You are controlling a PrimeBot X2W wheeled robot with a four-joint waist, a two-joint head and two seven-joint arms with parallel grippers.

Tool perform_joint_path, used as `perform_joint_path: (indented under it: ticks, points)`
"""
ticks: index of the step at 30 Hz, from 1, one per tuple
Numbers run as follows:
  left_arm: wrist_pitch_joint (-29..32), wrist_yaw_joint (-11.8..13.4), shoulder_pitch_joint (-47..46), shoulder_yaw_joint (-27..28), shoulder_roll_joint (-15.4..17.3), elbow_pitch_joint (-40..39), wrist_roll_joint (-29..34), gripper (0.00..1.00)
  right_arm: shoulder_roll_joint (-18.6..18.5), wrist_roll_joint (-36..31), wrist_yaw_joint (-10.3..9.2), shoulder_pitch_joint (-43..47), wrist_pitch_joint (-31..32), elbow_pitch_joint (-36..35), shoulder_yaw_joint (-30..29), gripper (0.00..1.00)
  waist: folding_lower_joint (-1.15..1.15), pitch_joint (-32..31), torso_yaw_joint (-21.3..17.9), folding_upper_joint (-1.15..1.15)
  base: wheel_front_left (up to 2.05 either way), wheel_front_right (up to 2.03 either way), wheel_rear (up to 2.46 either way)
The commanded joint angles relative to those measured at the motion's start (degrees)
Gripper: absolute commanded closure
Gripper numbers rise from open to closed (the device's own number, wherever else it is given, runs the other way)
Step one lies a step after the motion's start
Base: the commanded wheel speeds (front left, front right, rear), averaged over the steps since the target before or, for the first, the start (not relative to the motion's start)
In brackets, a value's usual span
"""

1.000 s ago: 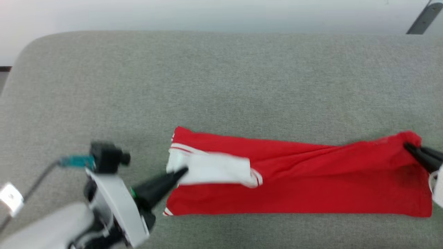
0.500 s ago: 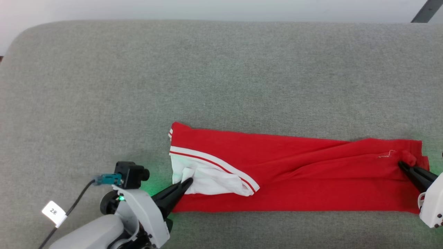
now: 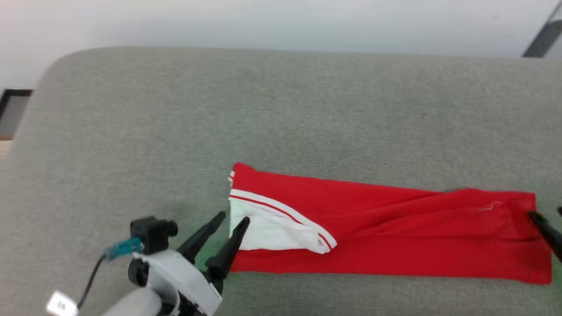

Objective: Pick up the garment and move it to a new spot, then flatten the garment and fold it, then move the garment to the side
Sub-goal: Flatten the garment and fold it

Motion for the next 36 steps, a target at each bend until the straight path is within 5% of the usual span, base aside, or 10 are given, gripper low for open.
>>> perform_joint_path:
  ticks: [1, 5, 11, 25, 28, 36]
  points:
    - [0.0, 0.14, 2.01, 1.49, -0.7, -0.63, 1.21, 0.0, -0.09, 0.41, -0.09, 1.0, 0.31, 0.06, -1.07, 0.0, 0.0, -1.75, 2.16, 0.0, 0.0, 0.0, 0.0]
    - [-0.01, 0.25, 8.86, 11.24, -4.85, -3.19, 7.95, 0.0, 0.27, 1.83, -0.09, 4.07, 3.72, 1.71, -4.77, 0.0, 0.0, -2.55, 4.58, 0.0, 0.0, 0.0, 0.0]
    - [0.0, 2.17, 14.39, 18.72, -9.49, -1.18, 22.49, 0.0, 2.29, 3.57, -0.09, 5.13, 11.89, 5.48, -8.71, 0.0, 0.0, -3.7, 7.7, 0.0, 0.0, 0.0, 0.0]
    - [0.0, -0.65, 21.26, 36.6, -18.76, -5.87, 46.7, 0.0, 9.6, -2.65, -0.08, 4.33, 24.29, 12.35, -15.01, 0.0, 0.0, -6.03, 10.63, 0.0, 0.0, 0.0, 0.0]
    - [0.0, -1.13, 22.52, 38.87, -20.68, -6.17, 49.42, 0.0, 11.7, -3.13, -0.08, 4.4, 26.84, 11.67, -15.6, 1.0, 0.0, -6.1, 10.37, 0.0, 0.0, 0.0, 0.0]
    - [0.0, -2.08, 23.79, 42.04, -22.73, -6.9, 53.61, 0.0, 13.5, -5.97, -0.08, 3.42, 26.33, 7.83, -18.89, 1.0, 0.0, -5.27, 7.89, 0.0, 0.0, 0.0, 0.0]
